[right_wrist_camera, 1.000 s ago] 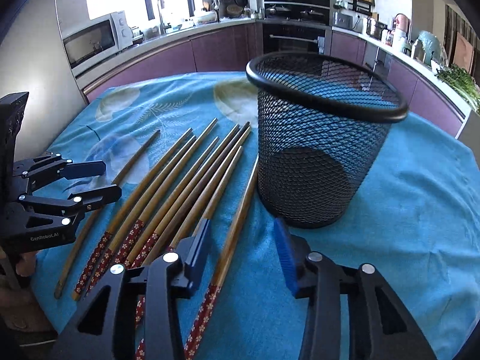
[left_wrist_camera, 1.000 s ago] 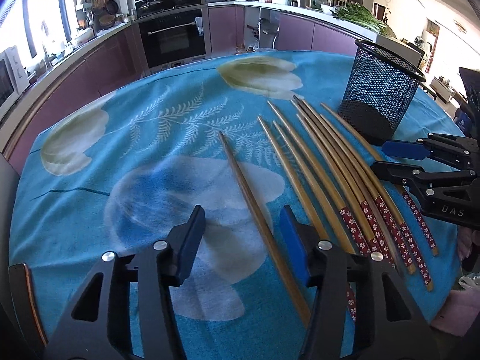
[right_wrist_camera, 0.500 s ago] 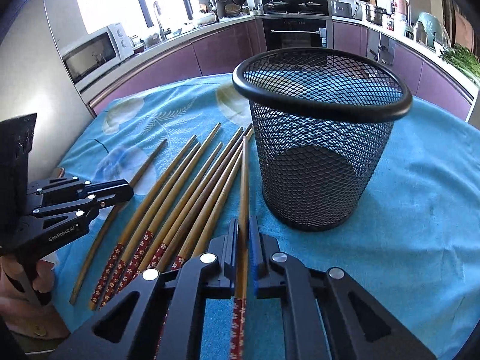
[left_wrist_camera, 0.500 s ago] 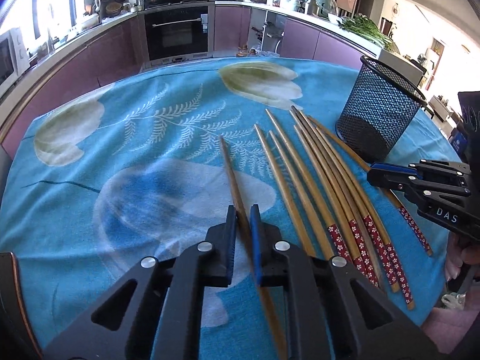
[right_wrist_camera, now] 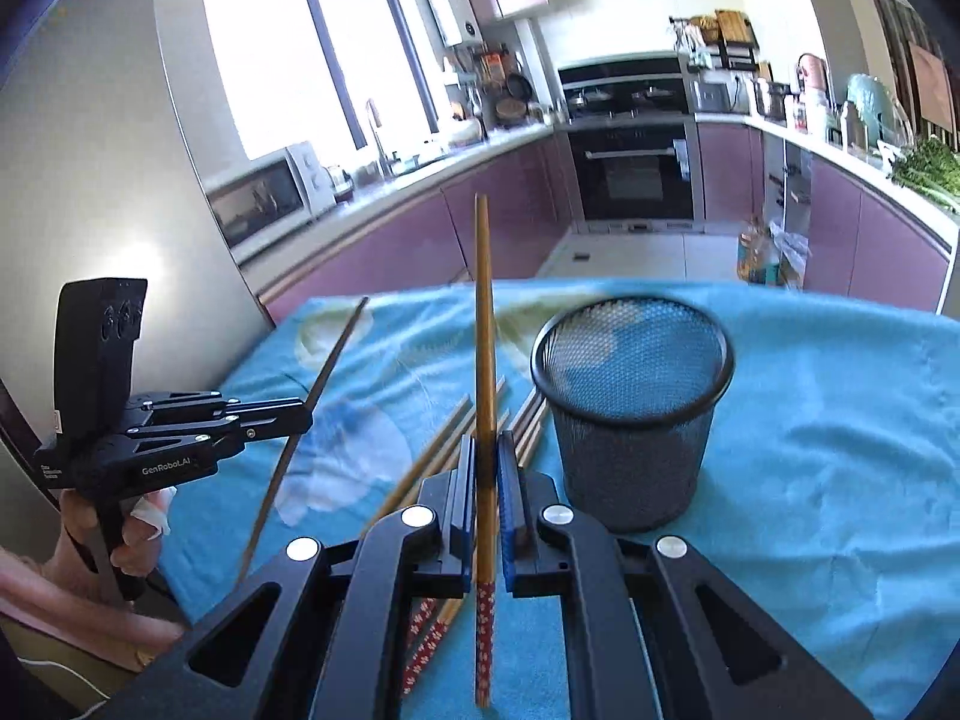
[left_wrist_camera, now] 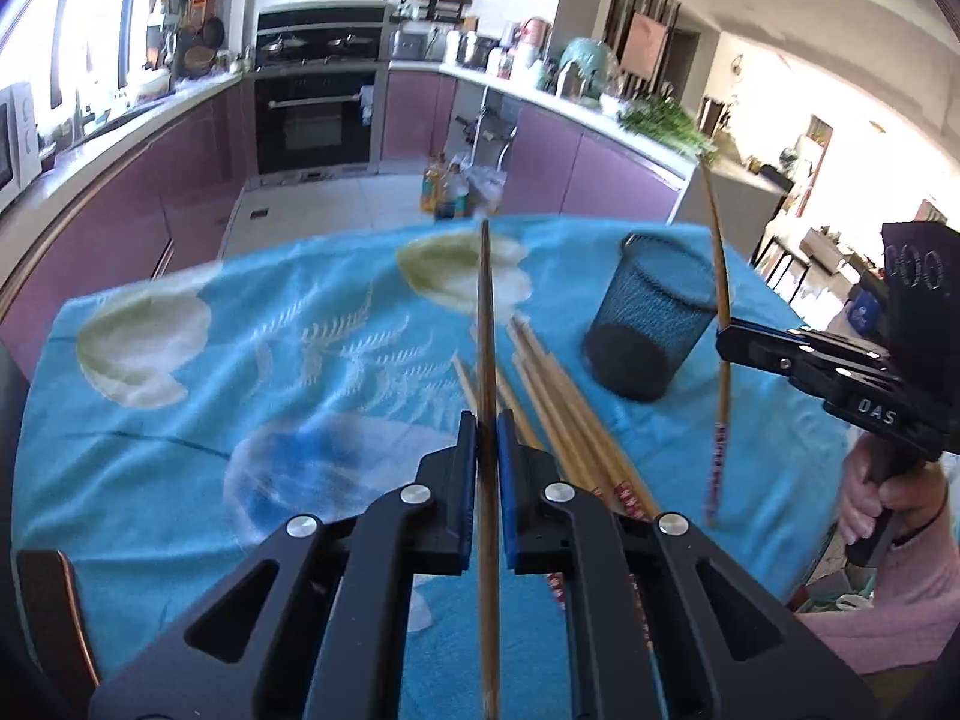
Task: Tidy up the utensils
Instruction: 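Lift both chopsticks upright and lower them into the black mesh cup, opening both grippers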
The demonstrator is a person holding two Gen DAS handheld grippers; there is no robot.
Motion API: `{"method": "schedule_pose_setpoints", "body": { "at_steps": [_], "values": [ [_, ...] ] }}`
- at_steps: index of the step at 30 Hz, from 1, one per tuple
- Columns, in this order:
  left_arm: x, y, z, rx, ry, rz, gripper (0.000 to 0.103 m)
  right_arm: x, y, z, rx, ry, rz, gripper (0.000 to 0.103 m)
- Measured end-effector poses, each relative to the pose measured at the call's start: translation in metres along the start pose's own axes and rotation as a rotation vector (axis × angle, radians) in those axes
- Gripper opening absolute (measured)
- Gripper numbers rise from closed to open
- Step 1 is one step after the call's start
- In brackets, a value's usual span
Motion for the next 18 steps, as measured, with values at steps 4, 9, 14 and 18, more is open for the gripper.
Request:
{"method": "schedule_pose_setpoints", "body": {
  "at_steps": [4,9,14,18],
  "values": [
    [-0.027,0.031,-0.009,0.024,-0.01,-0.095,0.008,-0.02,0.018,0.001,-0.014,0.016,-0.08,0.006],
    [-0.073,0.07,-0.016,0.061,-0.004,-0.241,0.008,-0.051,0.035,-0.004,-0.038,0.022,-0.161,0.006],
    [-0.123,0.083,-0.03,0.124,0.02,-0.325,0.008,-0.08,0.045,-0.012,-0.04,0.052,-0.215,0.006],
    [-0.153,0.084,-0.052,0.169,0.0,-0.345,0.008,-0.095,0.048,-0.022,-0.024,0.064,-0.233,0.006]
  ]
}}
Point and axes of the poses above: each gripper's, at about its wrist camera, not at the fingertips, and y roughly against the way its jaws point, z to its left, x to its underside, the point moved 9 cm from there along -y, roughly the way its jaws point, and after that the axes turned 5 degrees about -z, right-handed, at the moved point
